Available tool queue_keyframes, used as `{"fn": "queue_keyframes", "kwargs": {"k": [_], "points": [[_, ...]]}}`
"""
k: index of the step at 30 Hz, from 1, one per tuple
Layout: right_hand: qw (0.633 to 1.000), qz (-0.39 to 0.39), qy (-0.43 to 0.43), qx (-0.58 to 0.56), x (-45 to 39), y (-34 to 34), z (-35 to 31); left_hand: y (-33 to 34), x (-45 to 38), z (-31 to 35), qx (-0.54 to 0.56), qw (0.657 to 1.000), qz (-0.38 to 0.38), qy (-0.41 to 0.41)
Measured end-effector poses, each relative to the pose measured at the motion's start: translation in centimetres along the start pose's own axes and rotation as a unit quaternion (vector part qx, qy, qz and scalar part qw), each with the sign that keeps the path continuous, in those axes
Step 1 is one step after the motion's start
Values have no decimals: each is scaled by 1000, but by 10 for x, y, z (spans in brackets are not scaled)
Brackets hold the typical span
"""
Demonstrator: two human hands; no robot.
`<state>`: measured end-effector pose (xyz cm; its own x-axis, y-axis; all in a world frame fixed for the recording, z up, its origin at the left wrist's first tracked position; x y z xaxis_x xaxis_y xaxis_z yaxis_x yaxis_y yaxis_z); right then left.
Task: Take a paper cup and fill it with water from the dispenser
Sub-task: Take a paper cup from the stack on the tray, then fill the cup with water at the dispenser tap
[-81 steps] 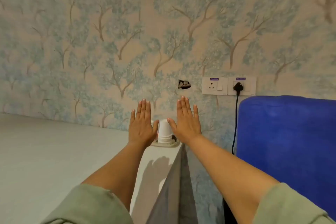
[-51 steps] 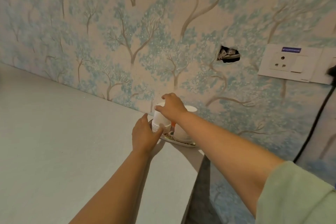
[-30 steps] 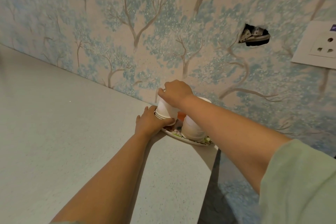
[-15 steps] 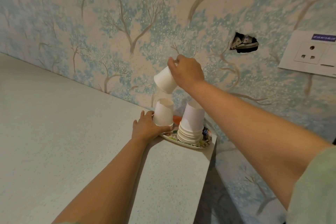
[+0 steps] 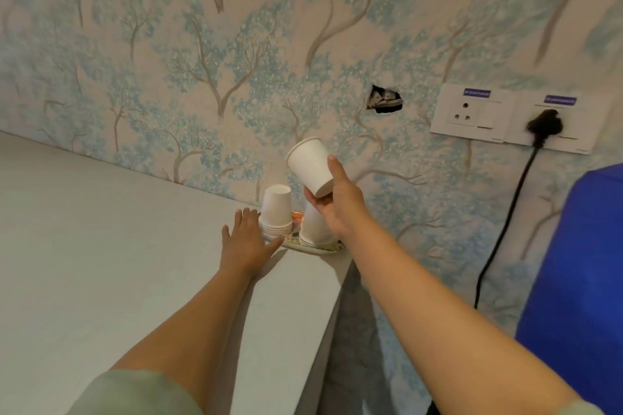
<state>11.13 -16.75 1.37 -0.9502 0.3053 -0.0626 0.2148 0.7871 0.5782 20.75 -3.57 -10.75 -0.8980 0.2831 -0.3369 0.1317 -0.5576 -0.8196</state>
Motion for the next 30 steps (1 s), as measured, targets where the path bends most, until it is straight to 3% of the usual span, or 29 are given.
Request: {"fn": "queue_keyframes", "kwargs": {"k": [4, 9, 18, 26, 30], "points": [[994, -4, 47, -103, 43, 2, 13, -16, 52, 2, -31, 999, -15, 0], [989, 3, 124, -82, 91, -1, 43, -36, 103, -1, -87, 996, -26, -22], [985, -26, 74, -151, 177, -22, 57, -57, 165, 1, -112, 993, -21, -24], [986, -106, 52, -116, 261, -43, 35, -75, 222, 8, -130, 990, -45, -24], [990, -87, 50, -99, 302, -62, 28, -84, 255, 18, -136, 988, -65, -36]]}}
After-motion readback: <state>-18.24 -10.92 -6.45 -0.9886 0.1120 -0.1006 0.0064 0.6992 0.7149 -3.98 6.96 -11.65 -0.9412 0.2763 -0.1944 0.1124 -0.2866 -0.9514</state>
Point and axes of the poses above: each hand's wrist, its own x-axis away from the middle knuckle, its own y-axis out of the palm, z = x × y, the point moved 4 cm from there along -x, towards the middle knuckle, and after that the axes turned 7 degrees about -z, right-handed, at the moved point
